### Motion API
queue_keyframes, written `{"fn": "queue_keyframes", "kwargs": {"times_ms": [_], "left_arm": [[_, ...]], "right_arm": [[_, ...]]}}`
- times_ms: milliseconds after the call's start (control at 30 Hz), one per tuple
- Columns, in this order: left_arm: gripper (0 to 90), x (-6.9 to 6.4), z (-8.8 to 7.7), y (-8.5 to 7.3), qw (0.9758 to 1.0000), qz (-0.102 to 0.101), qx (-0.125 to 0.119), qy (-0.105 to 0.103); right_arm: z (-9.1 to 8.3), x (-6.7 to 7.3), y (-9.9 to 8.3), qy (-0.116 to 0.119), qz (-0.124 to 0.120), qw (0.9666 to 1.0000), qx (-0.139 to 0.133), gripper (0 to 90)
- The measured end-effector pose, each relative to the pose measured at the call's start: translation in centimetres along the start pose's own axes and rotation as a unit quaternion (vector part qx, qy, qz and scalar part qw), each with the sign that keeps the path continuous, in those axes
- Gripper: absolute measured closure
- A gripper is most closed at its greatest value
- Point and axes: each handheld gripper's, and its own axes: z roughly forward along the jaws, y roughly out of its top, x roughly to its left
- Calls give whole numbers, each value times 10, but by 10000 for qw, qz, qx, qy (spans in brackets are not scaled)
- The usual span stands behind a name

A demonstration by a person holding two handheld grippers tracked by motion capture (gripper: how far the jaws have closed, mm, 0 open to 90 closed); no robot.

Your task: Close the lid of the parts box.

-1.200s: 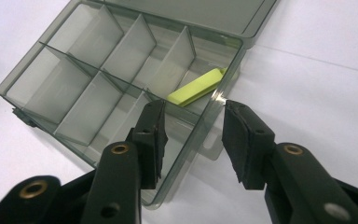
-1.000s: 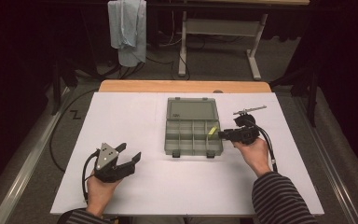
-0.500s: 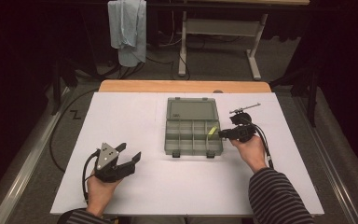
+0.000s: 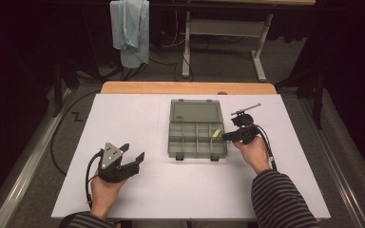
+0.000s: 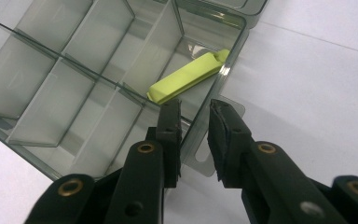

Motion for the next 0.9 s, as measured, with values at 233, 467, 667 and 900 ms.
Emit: {"fn": "queue_keyframes", "kwargs": {"times_ms": [233,467,667,900], "left_arm": [[359,-4,10,7,9998,39,150,-122],[367,-4,25,15,9992,106,314,-226],[379,-6,40,25,9991,95,311,-284],[403,-11,55,37,9984,136,389,-377]], "right_arm": [[0,0,-2,7,-1,10000,-44,760],[0,-1,-2,20,-59,10000,-59,762],[0,0,-2,10,-99,9999,-59,763],[0,0,-2,5,-110,9999,-40,763]]}}
